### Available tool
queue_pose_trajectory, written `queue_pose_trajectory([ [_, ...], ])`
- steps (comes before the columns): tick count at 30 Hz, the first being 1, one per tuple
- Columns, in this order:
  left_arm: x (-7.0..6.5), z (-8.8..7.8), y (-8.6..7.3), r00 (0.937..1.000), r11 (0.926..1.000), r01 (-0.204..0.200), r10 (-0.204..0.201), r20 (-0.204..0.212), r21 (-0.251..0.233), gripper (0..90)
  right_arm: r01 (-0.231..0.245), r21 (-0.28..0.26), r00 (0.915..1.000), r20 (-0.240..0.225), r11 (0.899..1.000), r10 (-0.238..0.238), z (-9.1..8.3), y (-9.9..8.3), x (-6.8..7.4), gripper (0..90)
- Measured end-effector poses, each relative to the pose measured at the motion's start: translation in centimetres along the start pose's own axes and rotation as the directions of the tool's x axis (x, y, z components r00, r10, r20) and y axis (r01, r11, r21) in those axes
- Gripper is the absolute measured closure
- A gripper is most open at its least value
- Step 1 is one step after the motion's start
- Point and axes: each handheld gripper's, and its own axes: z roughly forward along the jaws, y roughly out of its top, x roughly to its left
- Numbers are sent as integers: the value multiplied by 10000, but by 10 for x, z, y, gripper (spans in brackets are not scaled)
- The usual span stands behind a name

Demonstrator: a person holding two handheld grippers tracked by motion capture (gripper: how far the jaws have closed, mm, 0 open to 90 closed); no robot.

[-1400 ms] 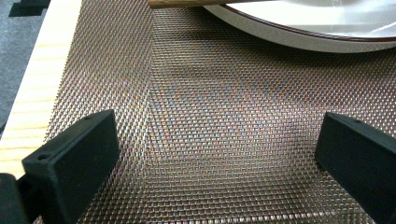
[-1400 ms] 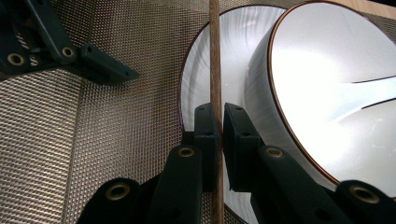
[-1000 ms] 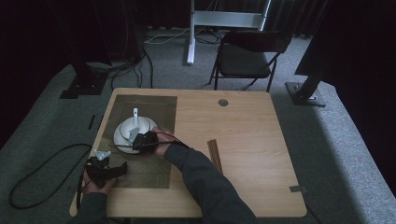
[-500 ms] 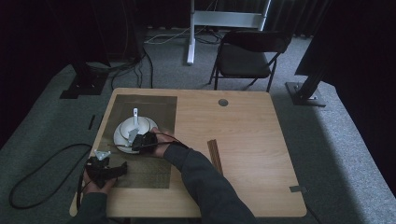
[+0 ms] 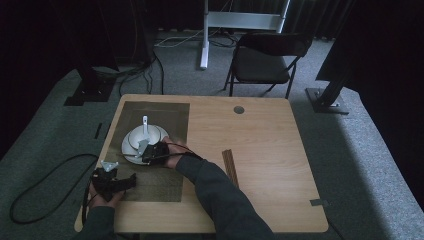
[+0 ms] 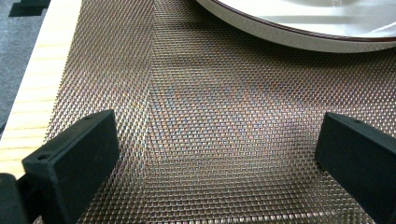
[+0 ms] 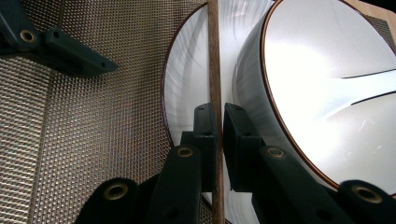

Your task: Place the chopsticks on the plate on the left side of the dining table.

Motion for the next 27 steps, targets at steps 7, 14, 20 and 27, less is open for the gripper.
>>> queue_pose_trajectory([
  [7,0,0,0,10000,10000,-1,1,5,12,1,2,-147,10000,98,9999,0,-3,-1,0,825],
  [14,0,0,0,10000,10000,0,0,4,11,1,-103,-234,9999,87,9997,105,-5,-2,1,825],
  [20,0,0,0,10000,10000,-2,2,5,12,1,-350,-449,9994,-6,9984,350,-9,-4,-1,824],
  [27,0,0,0,10000,10000,-3,3,5,12,1,-683,-810,9976,-137,9944,674,-17,-5,0,820],
])
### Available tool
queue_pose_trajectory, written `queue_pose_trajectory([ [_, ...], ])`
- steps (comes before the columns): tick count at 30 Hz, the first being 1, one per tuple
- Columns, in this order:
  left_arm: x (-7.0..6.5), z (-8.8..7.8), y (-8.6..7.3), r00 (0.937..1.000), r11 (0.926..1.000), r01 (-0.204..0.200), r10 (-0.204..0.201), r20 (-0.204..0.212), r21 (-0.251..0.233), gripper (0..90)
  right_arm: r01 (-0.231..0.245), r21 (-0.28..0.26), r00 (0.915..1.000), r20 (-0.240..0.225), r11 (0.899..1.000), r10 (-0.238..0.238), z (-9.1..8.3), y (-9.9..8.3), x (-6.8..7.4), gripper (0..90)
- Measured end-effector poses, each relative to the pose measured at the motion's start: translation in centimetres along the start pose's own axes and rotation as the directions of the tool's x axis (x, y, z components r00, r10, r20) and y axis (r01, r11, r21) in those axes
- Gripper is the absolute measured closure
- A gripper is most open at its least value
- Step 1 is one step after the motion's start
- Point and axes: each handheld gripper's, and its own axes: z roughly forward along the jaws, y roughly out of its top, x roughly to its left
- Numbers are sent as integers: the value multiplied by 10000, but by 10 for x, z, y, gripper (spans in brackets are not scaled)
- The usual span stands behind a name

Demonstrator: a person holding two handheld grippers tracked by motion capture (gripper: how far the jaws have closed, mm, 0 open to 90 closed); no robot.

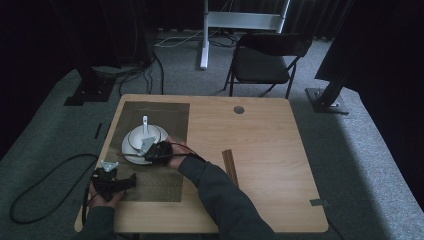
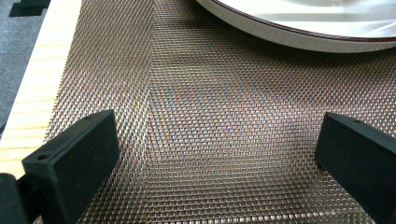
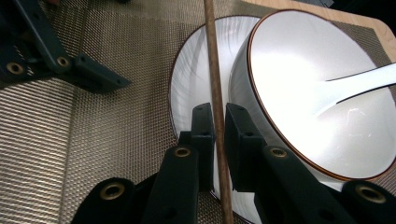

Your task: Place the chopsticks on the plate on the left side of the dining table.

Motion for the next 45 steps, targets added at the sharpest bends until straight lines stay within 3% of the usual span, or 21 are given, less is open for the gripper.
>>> queue_pose_trajectory([
  [17,0,0,0,10000,10000,0,0,-3,-6,1,-590,-564,9974,-436,9967,566,-23,3,-3,797],
  [35,0,0,0,10000,10000,4,-4,-10,-29,1,-510,-627,9986,-161,9967,501,-56,-5,-2,800],
  [45,0,0,0,10000,10000,4,-4,-6,-24,1,-755,-841,9969,148,9936,770,-79,-15,-8,784],
])
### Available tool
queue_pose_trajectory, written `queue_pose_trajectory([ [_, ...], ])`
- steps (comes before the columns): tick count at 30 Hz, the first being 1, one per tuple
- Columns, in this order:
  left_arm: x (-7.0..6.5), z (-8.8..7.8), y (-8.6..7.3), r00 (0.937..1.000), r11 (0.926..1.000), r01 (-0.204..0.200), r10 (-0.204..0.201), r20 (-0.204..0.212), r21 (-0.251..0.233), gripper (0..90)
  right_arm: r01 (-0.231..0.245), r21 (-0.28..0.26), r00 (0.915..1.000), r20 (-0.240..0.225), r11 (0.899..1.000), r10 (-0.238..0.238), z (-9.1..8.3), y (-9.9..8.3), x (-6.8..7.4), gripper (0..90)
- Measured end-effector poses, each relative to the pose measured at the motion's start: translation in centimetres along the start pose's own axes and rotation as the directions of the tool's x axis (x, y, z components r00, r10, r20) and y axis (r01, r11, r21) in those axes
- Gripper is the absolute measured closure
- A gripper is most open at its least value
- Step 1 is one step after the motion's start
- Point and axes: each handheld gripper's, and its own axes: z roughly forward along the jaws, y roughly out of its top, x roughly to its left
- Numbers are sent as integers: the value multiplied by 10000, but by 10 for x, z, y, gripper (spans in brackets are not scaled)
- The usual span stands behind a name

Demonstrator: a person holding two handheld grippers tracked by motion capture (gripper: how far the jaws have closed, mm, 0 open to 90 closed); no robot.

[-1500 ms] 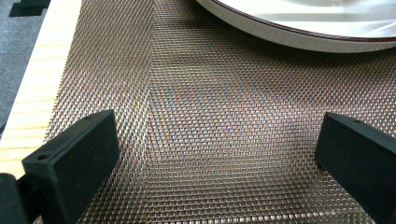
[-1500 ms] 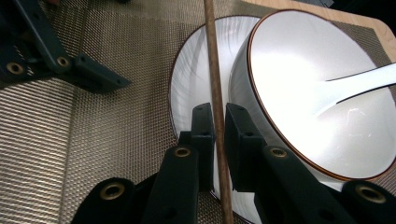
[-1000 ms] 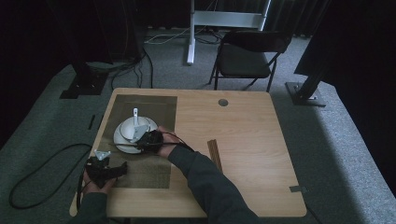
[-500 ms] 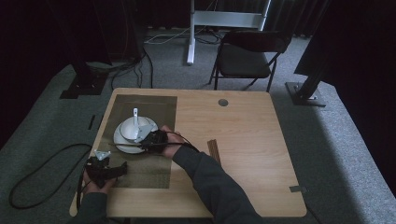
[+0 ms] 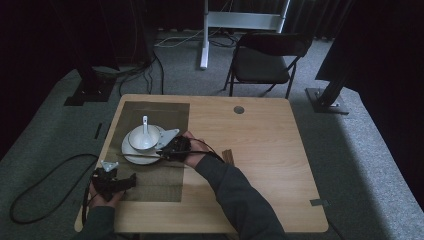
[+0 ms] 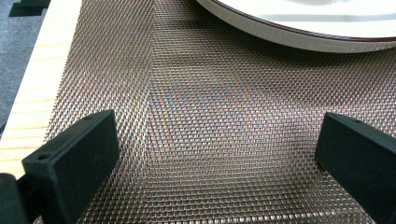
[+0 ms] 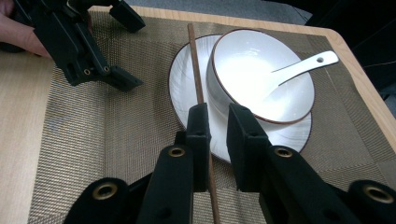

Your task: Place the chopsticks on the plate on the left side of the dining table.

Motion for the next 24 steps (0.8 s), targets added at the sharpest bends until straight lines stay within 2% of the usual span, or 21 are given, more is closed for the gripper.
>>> queue_pose_trajectory([
  [16,0,0,0,10000,10000,-3,3,3,17,1,-605,-558,9977,258,9966,620,-39,-20,-2,741],
  [24,0,0,0,10000,10000,-3,3,4,18,1,-615,-792,9970,429,9950,651,-57,-23,4,713],
])
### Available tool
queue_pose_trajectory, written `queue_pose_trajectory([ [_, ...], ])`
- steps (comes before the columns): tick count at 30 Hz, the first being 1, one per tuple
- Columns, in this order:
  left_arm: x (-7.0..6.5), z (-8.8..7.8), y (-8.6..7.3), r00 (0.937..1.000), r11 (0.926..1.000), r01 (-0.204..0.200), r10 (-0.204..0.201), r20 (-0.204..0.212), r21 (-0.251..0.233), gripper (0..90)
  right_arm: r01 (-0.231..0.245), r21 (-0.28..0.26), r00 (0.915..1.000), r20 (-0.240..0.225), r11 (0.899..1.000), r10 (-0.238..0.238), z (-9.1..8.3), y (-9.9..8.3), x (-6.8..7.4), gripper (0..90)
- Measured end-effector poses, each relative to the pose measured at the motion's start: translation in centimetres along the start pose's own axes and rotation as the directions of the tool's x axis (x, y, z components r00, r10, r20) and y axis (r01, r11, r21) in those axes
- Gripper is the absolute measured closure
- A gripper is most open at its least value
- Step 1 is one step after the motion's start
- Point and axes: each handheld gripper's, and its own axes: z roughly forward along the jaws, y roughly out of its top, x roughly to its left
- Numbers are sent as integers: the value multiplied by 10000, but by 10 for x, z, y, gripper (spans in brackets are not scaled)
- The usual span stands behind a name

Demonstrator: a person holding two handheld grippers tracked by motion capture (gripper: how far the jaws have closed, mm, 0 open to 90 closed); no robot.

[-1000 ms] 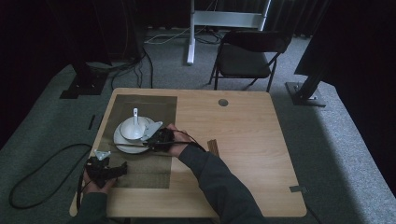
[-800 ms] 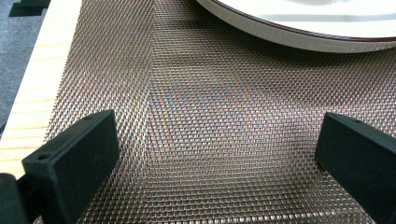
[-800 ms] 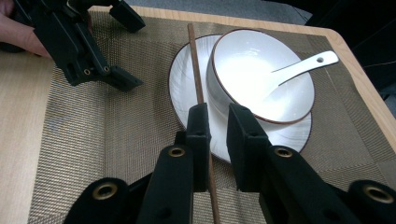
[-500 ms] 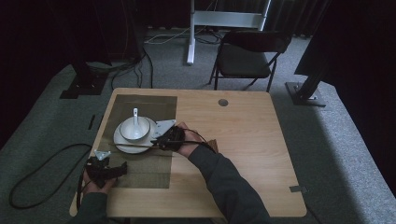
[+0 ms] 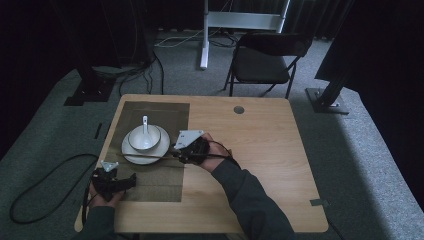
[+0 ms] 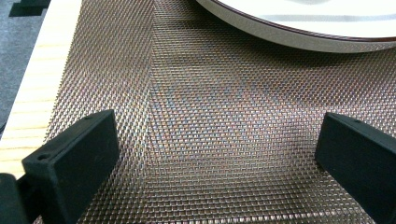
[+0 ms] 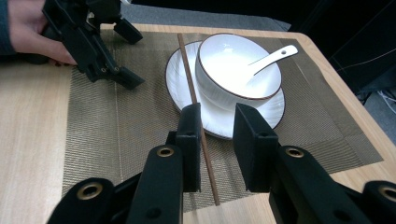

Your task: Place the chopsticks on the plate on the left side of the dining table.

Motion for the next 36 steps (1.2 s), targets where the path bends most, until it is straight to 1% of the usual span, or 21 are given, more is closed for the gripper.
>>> queue_pose_trajectory([
  [5,0,0,0,10000,10000,1,-1,-2,2,1,-41,-188,9998,175,9998,45,-15,0,3,695],
  [11,0,0,0,10000,10000,1,-1,-1,-1,1,-245,-337,9987,447,9991,260,-29,-4,5,687],
  [13,0,0,0,10000,10000,0,0,-1,0,1,-311,-367,9977,591,9988,333,-34,-6,4,687],
  [16,0,0,0,10000,10000,0,0,-2,0,1,-552,-469,9957,717,9974,585,-40,-11,4,687],
  [19,0,0,0,10000,10000,1,-1,-1,0,1,-613,-454,9948,791,9971,648,-42,-14,4,687],
  [20,0,0,0,10000,10000,0,0,0,1,1,-695,-423,9935,873,9967,730,-46,-18,4,683],
  [24,0,0,0,10000,10000,-16,16,-4,4,1,-873,-430,9905,1027,9953,913,-52,-24,5,679],
  [29,0,0,0,10000,10000,2,-2,1,2,1,-1146,-654,9862,1128,9913,1215,-61,-30,6,670],
  [33,0,0,0,10000,10000,6,-6,3,2,1,-1047,-679,9852,1290,9922,1128,-67,-34,9,668],
  [36,0,0,0,10000,10000,15,-15,3,-5,1,-1064,-660,9831,1422,9921,1149,-72,-39,11,666],
])
